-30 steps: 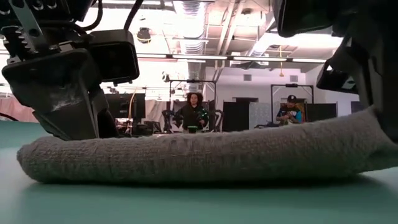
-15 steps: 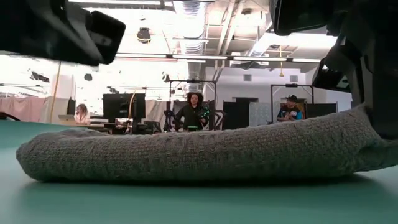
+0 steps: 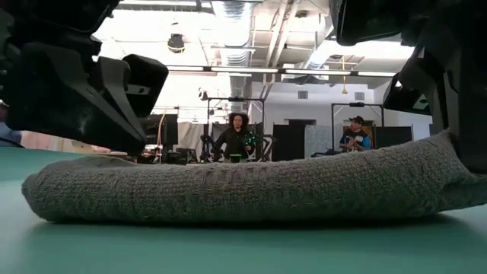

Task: Roll towel
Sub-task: Roll the gray towel

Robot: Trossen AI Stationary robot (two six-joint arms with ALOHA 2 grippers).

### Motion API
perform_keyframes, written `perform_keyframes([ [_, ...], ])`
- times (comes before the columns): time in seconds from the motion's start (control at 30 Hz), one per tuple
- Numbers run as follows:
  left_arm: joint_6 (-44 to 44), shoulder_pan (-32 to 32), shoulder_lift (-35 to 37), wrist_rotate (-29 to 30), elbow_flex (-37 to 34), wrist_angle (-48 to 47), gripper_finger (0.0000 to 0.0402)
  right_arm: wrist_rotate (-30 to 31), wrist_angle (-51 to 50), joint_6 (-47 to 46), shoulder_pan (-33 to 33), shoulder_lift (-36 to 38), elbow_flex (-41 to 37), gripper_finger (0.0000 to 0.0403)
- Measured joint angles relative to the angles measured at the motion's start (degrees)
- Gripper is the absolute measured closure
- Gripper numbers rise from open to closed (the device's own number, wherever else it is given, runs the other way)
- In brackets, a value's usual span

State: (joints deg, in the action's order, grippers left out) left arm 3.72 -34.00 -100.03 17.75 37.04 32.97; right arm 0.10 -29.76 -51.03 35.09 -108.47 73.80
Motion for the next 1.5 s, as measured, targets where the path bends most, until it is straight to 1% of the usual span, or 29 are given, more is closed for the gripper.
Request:
perform_keyframes([
  [0.23, 0.45, 0.03, -0.26, -2.37, 0.00, -0.07, 0.0401, -0.02, -0.02, -0.31, -0.30, 0.01, 0.00, 0.0377],
  [0.43, 4.86, -0.11, -0.45, -2.36, 0.01, 2.34, 0.0401, -0.19, -0.01, -0.57, -0.68, 0.02, 0.00, 0.0377],
  [0.53, 4.14, 0.24, -0.44, -2.78, 0.05, -0.53, 0.0401, -0.21, 0.00, -0.56, -0.77, 0.02, 0.00, 0.0377],
  [0.6, 4.13, 0.80, -0.48, -3.56, 0.00, -1.58, 0.0401, -0.20, 0.00, -0.56, -0.85, 0.04, 0.00, 0.0377],
  [0.73, 7.51, 1.38, -0.46, -5.93, 0.02, -1.42, 0.0401, -0.20, 0.00, -0.55, -1.11, 0.07, 0.00, 0.0377],
  [0.83, 8.23, 2.33, -0.46, -7.49, 0.02, -1.42, 0.0402, -0.34, 0.00, -1.16, -1.11, 0.07, 0.00, 0.0377],
  [0.93, 7.66, 3.36, -0.47, -9.64, 0.02, -1.44, 0.0401, -1.36, 0.00, -2.58, -1.14, 0.07, 0.00, 0.0377],
  [1.1, 7.61, 3.99, -0.48, -10.31, 0.02, -1.53, 0.0401, -1.71, 0.09, -4.44, -1.14, 0.07, 0.00, 0.0377],
  [1.23, 6.46, 4.54, -0.57, -12.99, 0.03, -1.75, 0.0401, -3.44, 0.24, -5.09, -1.16, 0.07, 0.00, 0.0377],
  [1.33, 4.93, 4.64, -3.05, -13.26, 0.11, -1.23, 0.0401, -4.04, 0.39, -5.11, -1.16, 0.07, 0.00, 0.0377],
  [1.43, 1.34, 4.79, -7.10, -14.52, 0.28, 2.22, 0.0401, -4.94, 0.13, -5.11, -1.14, 0.31, 0.00, 0.0377],
  [1.5, -0.50, 4.82, -8.91, -13.53, 0.83, 3.36, 0.0401, -4.96, 0.21, -5.11, -1.14, 0.55, 0.02, 0.0377],
])
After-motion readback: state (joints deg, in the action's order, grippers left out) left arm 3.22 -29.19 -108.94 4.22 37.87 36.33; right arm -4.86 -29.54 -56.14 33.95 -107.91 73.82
